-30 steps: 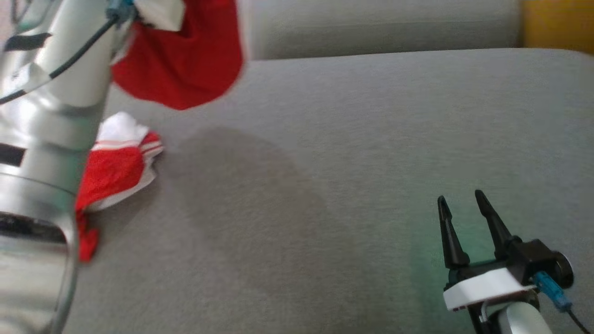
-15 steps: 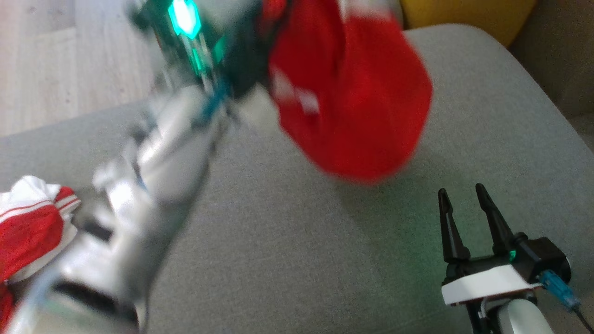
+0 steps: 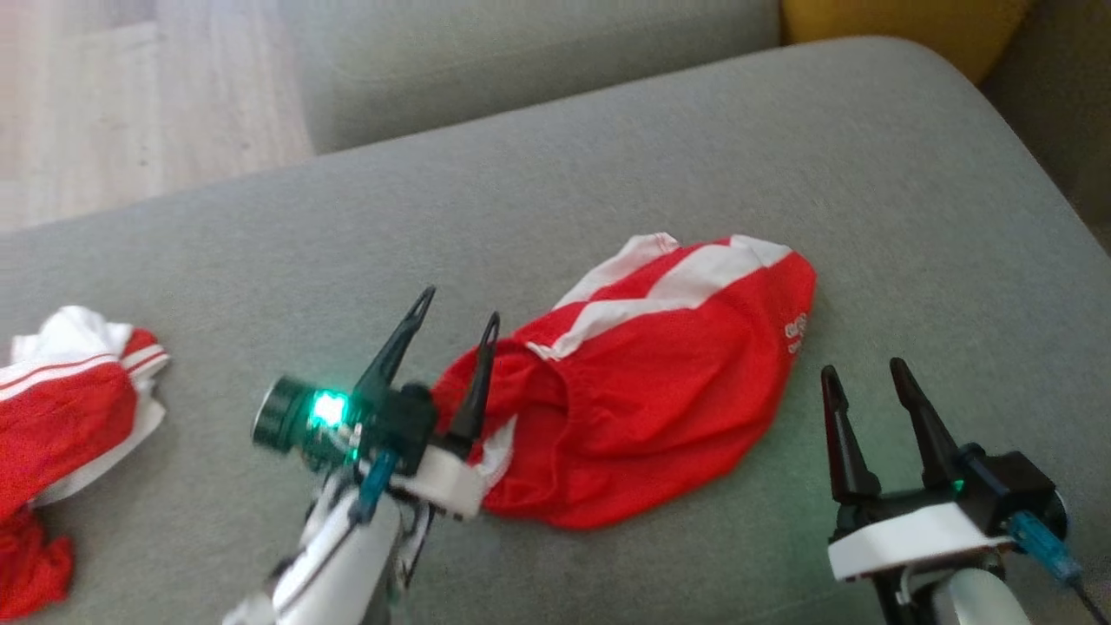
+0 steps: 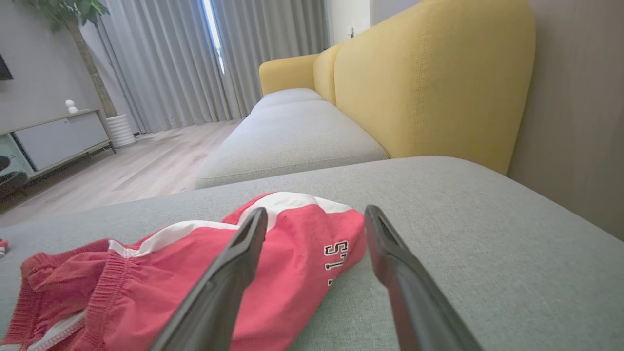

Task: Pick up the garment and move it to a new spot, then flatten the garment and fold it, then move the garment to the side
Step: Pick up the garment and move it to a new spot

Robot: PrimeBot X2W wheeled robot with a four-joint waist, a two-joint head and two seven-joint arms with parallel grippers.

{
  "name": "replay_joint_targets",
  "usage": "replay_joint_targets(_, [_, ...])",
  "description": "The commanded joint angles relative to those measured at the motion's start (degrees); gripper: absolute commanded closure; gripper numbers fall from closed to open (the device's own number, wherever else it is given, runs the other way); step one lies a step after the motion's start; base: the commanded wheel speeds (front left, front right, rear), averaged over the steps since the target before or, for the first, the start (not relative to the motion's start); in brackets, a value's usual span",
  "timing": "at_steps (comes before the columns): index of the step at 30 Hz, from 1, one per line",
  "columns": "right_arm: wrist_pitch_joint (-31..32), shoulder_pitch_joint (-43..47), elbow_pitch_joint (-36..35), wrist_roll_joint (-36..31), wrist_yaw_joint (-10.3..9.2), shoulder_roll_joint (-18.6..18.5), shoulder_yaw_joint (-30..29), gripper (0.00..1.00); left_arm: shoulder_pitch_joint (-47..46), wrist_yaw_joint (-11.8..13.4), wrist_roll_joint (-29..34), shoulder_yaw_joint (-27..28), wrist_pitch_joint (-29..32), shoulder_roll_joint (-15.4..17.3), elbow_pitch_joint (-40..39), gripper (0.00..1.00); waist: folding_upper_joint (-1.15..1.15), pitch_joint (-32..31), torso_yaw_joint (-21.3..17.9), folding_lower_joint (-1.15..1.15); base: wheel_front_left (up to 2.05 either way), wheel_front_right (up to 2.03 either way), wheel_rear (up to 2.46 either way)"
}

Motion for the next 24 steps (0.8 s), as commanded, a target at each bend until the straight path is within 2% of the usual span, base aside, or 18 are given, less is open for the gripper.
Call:
replay_joint_targets(1, [-0.62, 0.02, -1.78, -0.38, -0.04, -0.18, 0.63, 0.0, 2.37, 2.37, 0.1, 3.15, -0.29, 0.56, -3.42, 0.0, 0.0, -2.13, 2.75, 0.0, 0.0, 0.0, 0.0])
replay_joint_targets(5, [-0.62, 1.9, -1.89, -0.78, -0.04, -0.18, -0.52, 0.0, 9.91, 6.13, -1.29, 6.36, -0.29, -0.07, -8.34, 0.0, 0.0, -4.19, 6.6, 0.0, 0.0, 0.0, 0.0])
replay_joint_targets(8, [-0.62, 3.27, -1.98, -1.42, -0.04, -0.18, -1.67, 0.0, 15.0, 7.06, -3.28, 8.89, -0.29, -0.95, -11.49, 0.0, 0.0, -5.89, 9.56, 0.0, 0.0, 0.0, 0.0])
replay_joint_targets(15, [-0.62, 5.9, -2.36, -3.58, -0.04, -0.18, -2.95, 0.0, 24.52, 9.87, -2.92, 12.57, -0.29, -1.77, -17.45, 0.0, 0.0, -9.07, 12.57, 0.0, 0.0, 0.0, 0.0])
replay_joint_targets(24, [-0.62, 10.12, -2.93, -5.78, -0.04, -0.18, -1.77, 0.0, 33.37, 8.38, -1.42, 13.81, -0.29, -2.48, -24.26, 0.0, 0.0, -11.39, 13.6, 0.0, 0.0, 0.0, 0.0])
